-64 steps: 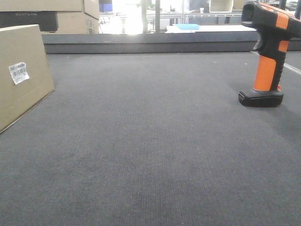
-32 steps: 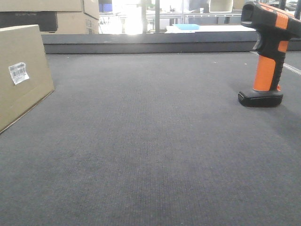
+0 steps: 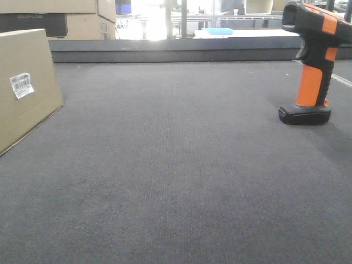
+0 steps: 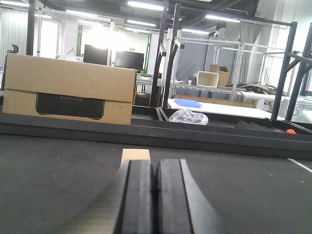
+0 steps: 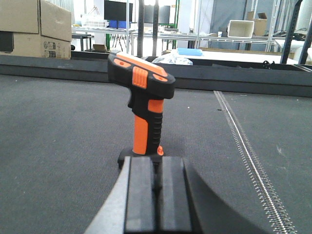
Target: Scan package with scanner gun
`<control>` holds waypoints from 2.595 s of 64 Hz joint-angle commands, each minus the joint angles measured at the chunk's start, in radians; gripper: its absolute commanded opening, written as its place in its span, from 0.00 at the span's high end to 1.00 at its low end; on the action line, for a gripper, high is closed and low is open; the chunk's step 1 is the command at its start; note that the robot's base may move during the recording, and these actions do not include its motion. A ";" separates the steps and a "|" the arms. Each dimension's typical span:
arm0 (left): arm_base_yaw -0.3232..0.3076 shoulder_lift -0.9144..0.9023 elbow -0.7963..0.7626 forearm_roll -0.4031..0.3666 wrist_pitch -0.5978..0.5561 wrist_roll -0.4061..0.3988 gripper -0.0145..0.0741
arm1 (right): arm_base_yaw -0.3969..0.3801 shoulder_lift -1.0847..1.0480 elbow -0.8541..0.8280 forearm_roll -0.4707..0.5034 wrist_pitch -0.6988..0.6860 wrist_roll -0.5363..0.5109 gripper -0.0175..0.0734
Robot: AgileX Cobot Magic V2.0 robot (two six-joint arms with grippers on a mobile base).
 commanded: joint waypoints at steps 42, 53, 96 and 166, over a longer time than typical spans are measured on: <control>0.002 -0.005 0.000 -0.002 -0.017 -0.009 0.96 | -0.041 -0.004 0.000 0.014 -0.036 -0.011 0.99; 0.002 -0.005 0.000 -0.002 -0.017 -0.009 0.96 | -0.041 -0.004 0.000 0.014 -0.036 -0.011 0.99; 0.082 -0.090 0.236 -0.002 -0.038 0.092 0.96 | -0.041 -0.004 0.000 0.014 -0.036 -0.011 0.99; 0.082 -0.090 0.307 -0.002 -0.100 0.092 0.96 | -0.041 -0.004 0.000 0.014 -0.036 -0.011 0.99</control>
